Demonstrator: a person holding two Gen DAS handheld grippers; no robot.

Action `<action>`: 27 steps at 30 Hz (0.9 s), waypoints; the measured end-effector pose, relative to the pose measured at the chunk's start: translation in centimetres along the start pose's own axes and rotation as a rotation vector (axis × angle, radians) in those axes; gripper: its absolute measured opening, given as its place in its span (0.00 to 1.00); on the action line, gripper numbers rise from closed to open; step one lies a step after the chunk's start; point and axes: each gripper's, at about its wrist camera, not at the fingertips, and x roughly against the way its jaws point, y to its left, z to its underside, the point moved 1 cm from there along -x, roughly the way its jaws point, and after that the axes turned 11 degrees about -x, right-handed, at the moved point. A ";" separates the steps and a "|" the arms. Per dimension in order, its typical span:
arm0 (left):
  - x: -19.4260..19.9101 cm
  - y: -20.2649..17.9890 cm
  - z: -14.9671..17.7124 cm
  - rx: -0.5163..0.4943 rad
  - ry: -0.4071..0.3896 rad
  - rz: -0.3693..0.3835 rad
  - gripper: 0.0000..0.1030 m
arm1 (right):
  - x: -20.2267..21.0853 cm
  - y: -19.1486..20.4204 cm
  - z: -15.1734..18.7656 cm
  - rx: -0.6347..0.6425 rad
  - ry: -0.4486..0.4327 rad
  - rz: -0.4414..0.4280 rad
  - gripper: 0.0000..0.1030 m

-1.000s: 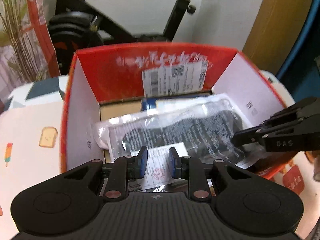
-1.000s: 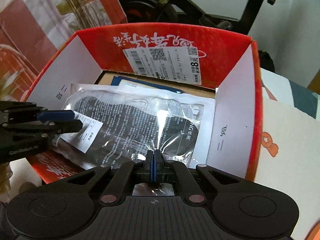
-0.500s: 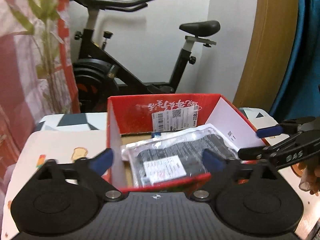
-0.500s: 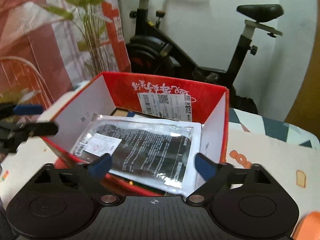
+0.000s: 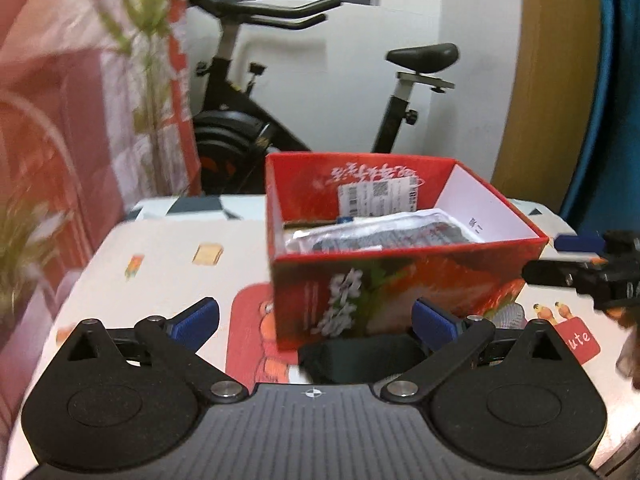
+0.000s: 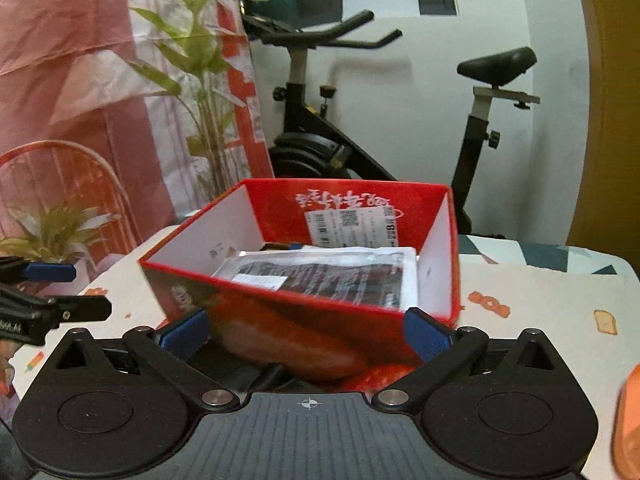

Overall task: Organize soft objects
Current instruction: 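Move both open grippers to the grey knit cloth beside the box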

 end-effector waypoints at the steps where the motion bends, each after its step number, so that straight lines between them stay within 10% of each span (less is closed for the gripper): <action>1: 0.2 0.1 0.4 0.021 0.003 -0.001 1.00 | 0.3 0.2 0.7 -0.004 -0.013 -0.003 1.00; 13: 0.0 1.3 6.6 0.205 0.067 -0.043 1.00 | 0.3 -1.5 8.9 -0.028 -0.057 -0.012 0.99; 27: 0.4 1.9 9.5 0.308 0.039 -0.146 1.00 | -3.0 -4.4 9.8 -0.150 -0.112 -0.030 0.79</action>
